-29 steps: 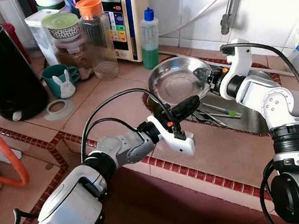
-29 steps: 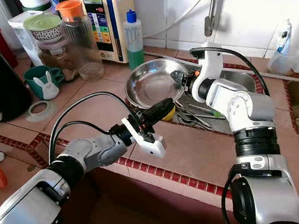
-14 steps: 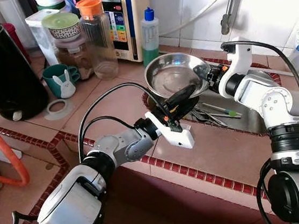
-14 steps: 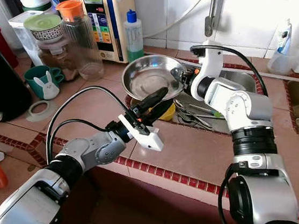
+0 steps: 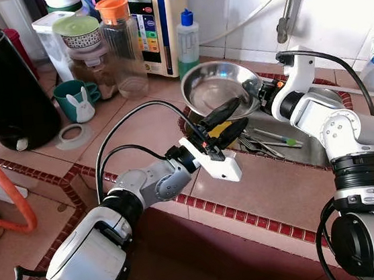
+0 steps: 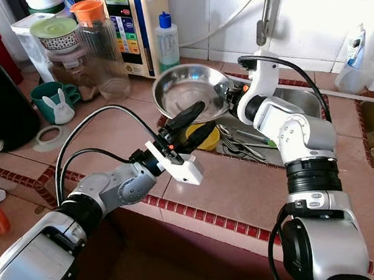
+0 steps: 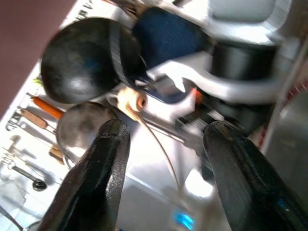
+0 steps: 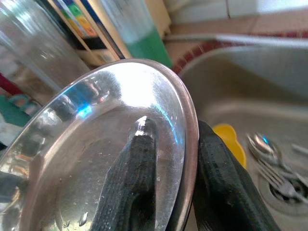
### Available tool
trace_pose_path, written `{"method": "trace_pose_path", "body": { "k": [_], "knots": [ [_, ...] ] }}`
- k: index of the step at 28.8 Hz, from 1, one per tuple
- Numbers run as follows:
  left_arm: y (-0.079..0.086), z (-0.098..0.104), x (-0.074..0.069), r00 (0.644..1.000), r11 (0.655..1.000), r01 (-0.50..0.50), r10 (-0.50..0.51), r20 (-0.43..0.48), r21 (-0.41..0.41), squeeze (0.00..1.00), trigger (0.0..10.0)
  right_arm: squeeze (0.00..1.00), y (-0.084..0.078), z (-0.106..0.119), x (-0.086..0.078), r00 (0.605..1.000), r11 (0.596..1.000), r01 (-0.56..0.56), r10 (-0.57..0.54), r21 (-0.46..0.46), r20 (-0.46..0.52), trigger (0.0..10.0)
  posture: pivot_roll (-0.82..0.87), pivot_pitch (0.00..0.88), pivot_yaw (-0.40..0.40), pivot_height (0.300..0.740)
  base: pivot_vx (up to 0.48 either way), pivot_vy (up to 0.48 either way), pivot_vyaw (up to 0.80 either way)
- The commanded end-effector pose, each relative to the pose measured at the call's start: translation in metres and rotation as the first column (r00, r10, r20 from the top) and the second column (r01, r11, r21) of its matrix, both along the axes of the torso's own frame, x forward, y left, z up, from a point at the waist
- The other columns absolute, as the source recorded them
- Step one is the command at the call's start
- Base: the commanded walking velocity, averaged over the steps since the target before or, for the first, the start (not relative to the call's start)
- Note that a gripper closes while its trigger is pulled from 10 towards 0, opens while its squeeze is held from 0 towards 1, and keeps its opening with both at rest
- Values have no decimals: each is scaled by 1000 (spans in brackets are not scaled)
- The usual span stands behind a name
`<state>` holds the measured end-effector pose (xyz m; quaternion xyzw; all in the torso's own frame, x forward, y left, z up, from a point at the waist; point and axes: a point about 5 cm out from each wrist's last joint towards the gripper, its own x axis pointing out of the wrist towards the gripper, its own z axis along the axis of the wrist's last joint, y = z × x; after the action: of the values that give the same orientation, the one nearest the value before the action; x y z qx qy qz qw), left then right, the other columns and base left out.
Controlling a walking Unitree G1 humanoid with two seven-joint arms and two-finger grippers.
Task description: Kitchen organization
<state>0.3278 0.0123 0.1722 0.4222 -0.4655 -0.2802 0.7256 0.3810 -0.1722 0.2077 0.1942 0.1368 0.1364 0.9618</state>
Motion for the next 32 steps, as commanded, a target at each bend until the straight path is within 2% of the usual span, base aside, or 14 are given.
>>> {"method": "trace_pose_path", "body": {
  "k": [1, 11, 16, 17, 18, 19, 21, 22, 23, 24, 26, 28, 31, 32],
  "knots": [
    [1, 5, 1, 1000, 999, -3, 3, -6, -36, 1000, 10000, 0, -3, 5, 3, 999, 1000, 28, -28, -3, 21, 0, -21, 0, 10, 740, 0, 0, 0],
    [12, -3, 5, 976, 985, -85, 52, -212, -150, 1000, 10000, 0, -15, 0, 17, 984, 984, 172, -170, -42, 48, 0, 6, 0, 0, 740, 0, 0, 0],
    [16, -12, 8, 927, 967, -148, 62, -370, -208, 1000, 10000, 0, -28, -12, 21, 961, 956, 276, -273, -99, 41, 0, 26, 0, -2, 740, 0, 0, 0],
    [18, -14, 8, 910, 961, -162, 58, -411, -223, 1000, 10000, 0, -33, -17, 21, 952, 944, 306, -304, -121, 38, 0, 29, 0, -2, 740, 0, 0, 0],
    [19, -20, 8, 862, 949, -196, 47, -505, -248, 1000, 10000, 0, -42, -27, 20, 934, 917, 357, -355, -177, 43, 0, 35, 0, -1, 740, 0, 0, 0],
    [19, -20, 8, 862, 949, -196, 47, -505, -248, 1000, 10000, 0, -42, -27, 20, 934, 917, 357, -355, -177, 43, 0, 35, 0, -1, 740, 0, 0, 0],
    [20, -26, 8, 807, 937, -223, 23, -591, -268, 1000, 10000, 0, -50, -36, 17, 916, 892, 397, -399, -217, 36, 0, 41, 0, -2, 740, 0, 0, 0],
    [20, -31, 8, 744, 922, -251, -10, -668, -294, 1000, 10000, 0, -57, -43, 14, 903, 861, 422, -428, -284, 42, 0, 46, 0, -1, 740, 0, 0, 0],
    [19, -33, 8, 706, 912, -265, -37, -707, -312, 1000, 10000, 0, -61, -48, 12, 894, 843, 435, -446, -315, 41, 0, 47, 0, -1, 740, 0, 0, 0],
    [19, -33, 8, 706, 912, -265, -37, -707, -312, 1000, 10000, 0, -61, -48, 12, 894, 843, 435, -446, -315, 41, 0, 47, 0, -1, 740, 0, 0, 0],
    [18, -38, 7, 629, 906, -283, -73, -774, -316, 1000, 10000, 0, -71, -59, 6, 875, 792, 456, -481, -406, 44, 0, 57, 0, -1, 740, 0, 0, 0],
    [17, -37, 5, 600, 904, -274, -107, -793, -329, 1000, 10000, 0, -77, -66, 2, 862, 762, 470, -505, -445, 46, 0, 63, 0, 0, 740, 0, 0, 0],
    [18, -35, 3, 584, 910, -257, -121, -803, -324, 1000, 10000, 0, -84, -78, -5, 847, 728, 475, -531, -494, 30, 0, 69, 0, 2, 740, 0, 0, 0],
    [18, -34, 2, 553, 911, -253, -141, -821, -327, 1000, 10000, 0, -89, -85, -9, 838, 695, 473, -544, -542, 35, 0, 74, 0, 4, 740, 0, 0, 0]
  ]
}}
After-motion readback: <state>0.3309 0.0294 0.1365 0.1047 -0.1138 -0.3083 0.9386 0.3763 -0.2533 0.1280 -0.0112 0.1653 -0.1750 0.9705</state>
